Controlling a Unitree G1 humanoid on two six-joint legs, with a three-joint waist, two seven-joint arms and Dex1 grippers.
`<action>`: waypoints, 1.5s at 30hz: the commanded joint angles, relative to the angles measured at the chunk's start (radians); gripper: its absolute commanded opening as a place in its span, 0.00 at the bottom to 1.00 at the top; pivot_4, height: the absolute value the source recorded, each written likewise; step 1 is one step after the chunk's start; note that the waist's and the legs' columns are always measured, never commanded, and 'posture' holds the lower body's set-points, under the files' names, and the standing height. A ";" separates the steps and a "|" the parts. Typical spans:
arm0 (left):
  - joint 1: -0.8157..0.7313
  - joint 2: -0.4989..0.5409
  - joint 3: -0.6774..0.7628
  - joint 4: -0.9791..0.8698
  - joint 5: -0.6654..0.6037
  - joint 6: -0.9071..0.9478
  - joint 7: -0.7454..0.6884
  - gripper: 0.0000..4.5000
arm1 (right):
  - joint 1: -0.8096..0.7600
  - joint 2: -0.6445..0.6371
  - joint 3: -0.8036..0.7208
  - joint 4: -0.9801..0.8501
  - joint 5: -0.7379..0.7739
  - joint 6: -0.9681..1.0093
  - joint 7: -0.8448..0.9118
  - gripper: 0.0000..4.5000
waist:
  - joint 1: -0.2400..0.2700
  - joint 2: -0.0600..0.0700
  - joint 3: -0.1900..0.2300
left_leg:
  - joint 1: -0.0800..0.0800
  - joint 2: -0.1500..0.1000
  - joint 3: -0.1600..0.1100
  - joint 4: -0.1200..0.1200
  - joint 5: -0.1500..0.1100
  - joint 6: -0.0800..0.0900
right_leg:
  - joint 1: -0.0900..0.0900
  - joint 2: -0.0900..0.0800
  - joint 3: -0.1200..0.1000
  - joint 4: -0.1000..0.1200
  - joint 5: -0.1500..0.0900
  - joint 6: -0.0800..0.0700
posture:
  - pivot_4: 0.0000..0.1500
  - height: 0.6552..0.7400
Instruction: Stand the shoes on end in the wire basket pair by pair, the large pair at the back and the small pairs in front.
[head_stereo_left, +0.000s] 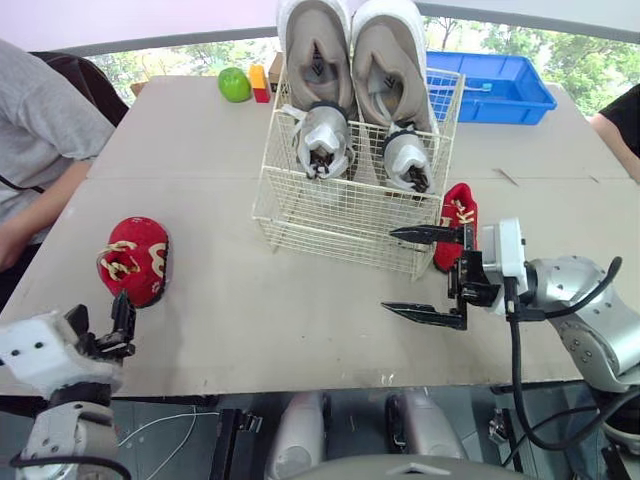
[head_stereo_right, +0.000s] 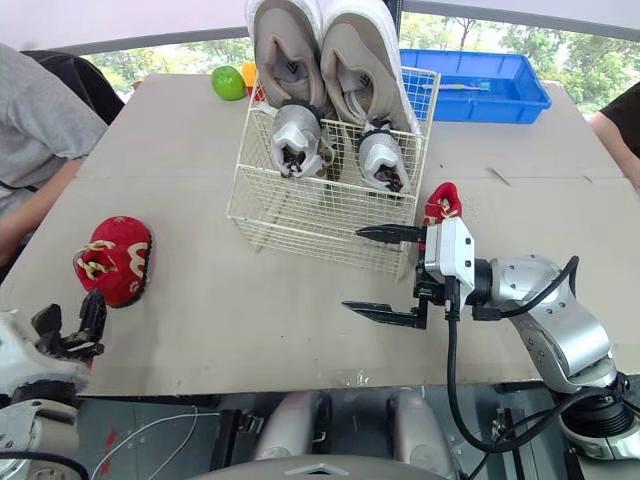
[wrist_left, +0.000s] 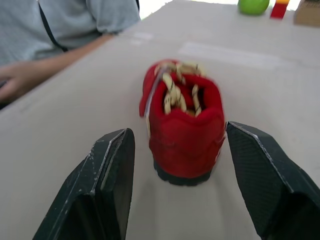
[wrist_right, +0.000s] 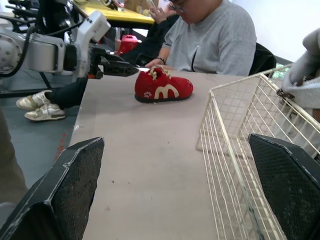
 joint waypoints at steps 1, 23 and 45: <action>-0.064 0.027 -0.034 0.057 0.052 -0.006 0.013 0.71 | -0.002 -0.008 -0.018 -0.020 -0.008 -0.021 -0.005 0.99 | 0.000 0.000 0.000 | 0.000 0.000 0.000 0.000 0.000 0.000 | 0.000 0.000 0.000 0.000 0.000 0.000 | 1.00 1.00; -0.565 0.026 -0.055 -0.130 -0.468 -0.077 0.042 0.04 | -0.212 -0.019 -0.135 -0.060 0.205 0.207 -0.170 1.00 | 0.010 -0.003 0.000 | -0.011 0.003 -0.008 0.006 0.000 0.000 | -0.002 -0.002 -0.008 0.000 0.004 -0.005 | 1.00 1.00; -1.306 0.336 -0.680 0.714 0.042 -0.828 -1.358 0.04 | -0.749 -0.549 -0.199 0.211 0.989 0.827 -0.496 1.00 | -0.005 0.007 0.010 | -0.013 -0.002 0.002 0.002 0.001 0.000 | -0.006 0.007 -0.006 -0.002 0.005 0.000 | 1.00 1.00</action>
